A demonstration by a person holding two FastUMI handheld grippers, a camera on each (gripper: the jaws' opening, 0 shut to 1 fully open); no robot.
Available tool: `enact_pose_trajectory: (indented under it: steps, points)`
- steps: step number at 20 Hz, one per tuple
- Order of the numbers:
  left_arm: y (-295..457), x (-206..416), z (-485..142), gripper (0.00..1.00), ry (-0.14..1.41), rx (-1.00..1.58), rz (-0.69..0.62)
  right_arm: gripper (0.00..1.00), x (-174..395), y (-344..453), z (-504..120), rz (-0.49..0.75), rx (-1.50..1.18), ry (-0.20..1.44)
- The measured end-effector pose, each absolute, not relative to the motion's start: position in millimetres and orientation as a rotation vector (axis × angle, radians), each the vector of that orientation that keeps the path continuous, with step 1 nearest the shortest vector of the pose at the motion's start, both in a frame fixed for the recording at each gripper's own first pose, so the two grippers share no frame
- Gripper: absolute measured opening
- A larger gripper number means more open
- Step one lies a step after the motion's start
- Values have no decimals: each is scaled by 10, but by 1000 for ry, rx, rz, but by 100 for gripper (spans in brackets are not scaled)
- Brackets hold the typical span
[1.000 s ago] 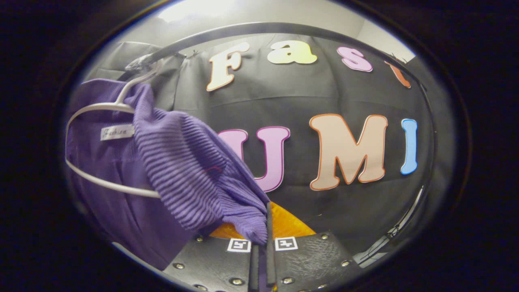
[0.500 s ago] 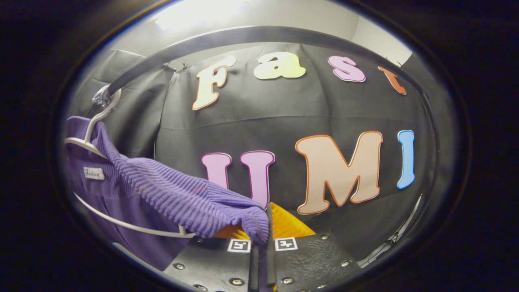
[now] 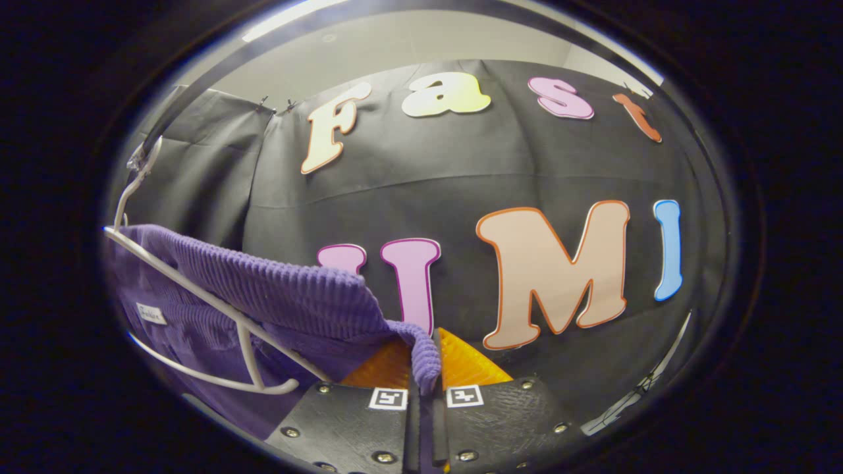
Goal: Grasp the clothes on the hanger with both hands and then place them into the laundry hamper below.
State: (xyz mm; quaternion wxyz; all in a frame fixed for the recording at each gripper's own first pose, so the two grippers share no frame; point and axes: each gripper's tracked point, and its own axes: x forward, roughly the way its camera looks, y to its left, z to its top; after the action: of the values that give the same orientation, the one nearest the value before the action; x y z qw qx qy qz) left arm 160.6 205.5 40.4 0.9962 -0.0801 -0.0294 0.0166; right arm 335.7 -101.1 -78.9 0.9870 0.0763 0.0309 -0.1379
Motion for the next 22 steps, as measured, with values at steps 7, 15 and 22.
enact_pose_trajectory:
  steps: [7, 15, 22]
  points:
    - [1975, 1696, -151, 2, 30, -209, 49, 7, 3403, -1006, -1241, -293, 138, 141]
    - [1963, 1610, -962, 5, 175, -228, 100, 7, 3116, -874, -1992, -287, 102, 284]
    - [1851, 1304, -1622, 3, 286, -214, 114, 7, 2774, -602, -2389, -238, 61, 372]
